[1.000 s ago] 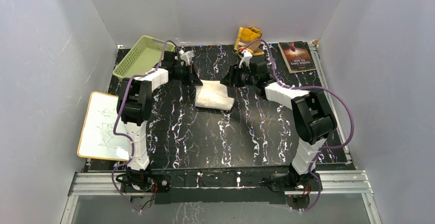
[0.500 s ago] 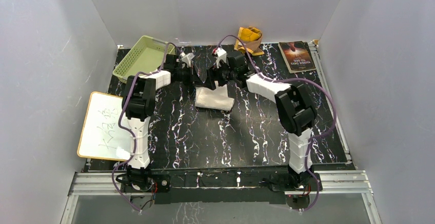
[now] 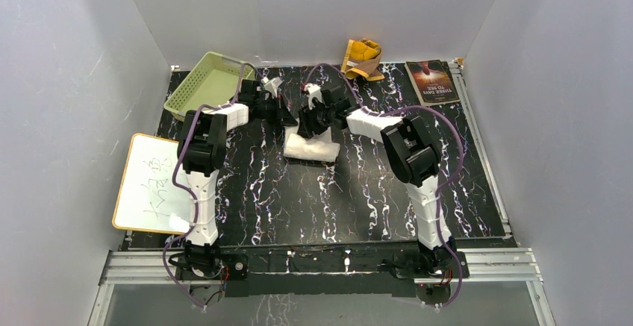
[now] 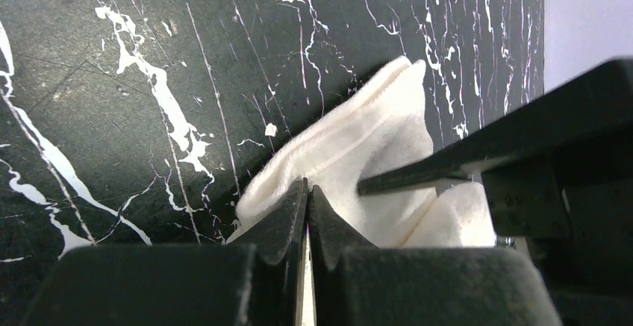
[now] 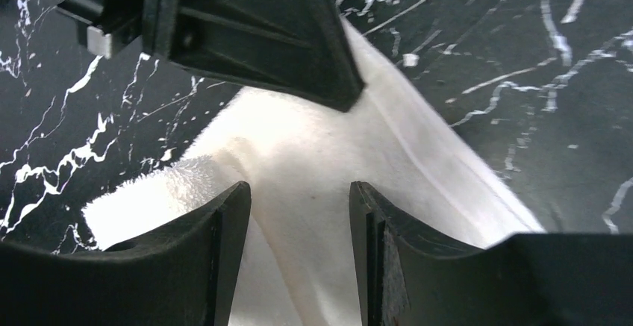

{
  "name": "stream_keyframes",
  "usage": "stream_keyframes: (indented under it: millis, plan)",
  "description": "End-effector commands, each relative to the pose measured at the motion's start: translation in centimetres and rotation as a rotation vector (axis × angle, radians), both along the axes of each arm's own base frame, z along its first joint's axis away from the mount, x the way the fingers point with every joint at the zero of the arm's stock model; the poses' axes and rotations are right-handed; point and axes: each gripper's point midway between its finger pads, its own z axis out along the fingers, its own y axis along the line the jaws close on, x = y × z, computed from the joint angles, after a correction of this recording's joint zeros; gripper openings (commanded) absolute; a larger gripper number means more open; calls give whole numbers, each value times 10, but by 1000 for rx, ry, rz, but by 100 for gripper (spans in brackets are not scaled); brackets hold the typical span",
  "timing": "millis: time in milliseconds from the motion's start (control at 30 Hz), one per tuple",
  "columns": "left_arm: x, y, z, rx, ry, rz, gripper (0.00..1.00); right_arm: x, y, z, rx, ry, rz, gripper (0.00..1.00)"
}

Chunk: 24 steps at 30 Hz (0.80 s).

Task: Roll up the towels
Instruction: Roll the towel at the center of the board.

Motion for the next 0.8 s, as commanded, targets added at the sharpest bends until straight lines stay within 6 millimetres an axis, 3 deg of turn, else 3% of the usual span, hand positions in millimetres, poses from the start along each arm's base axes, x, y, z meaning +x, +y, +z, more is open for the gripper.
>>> stream_keyframes:
  millis: [0,533,667,767]
  plan:
    - [-17,14,-42,112,119,50,0,-17,31,20,34,-50,89,48]
    - [-33,21,-53,157,210,70,2,-74,53,-21,26,3,223,47]
    - [-38,24,-55,168,226,69,2,-80,58,-18,27,-13,246,56]
    - [-42,25,-55,172,237,70,2,-70,58,-1,29,-67,219,66]
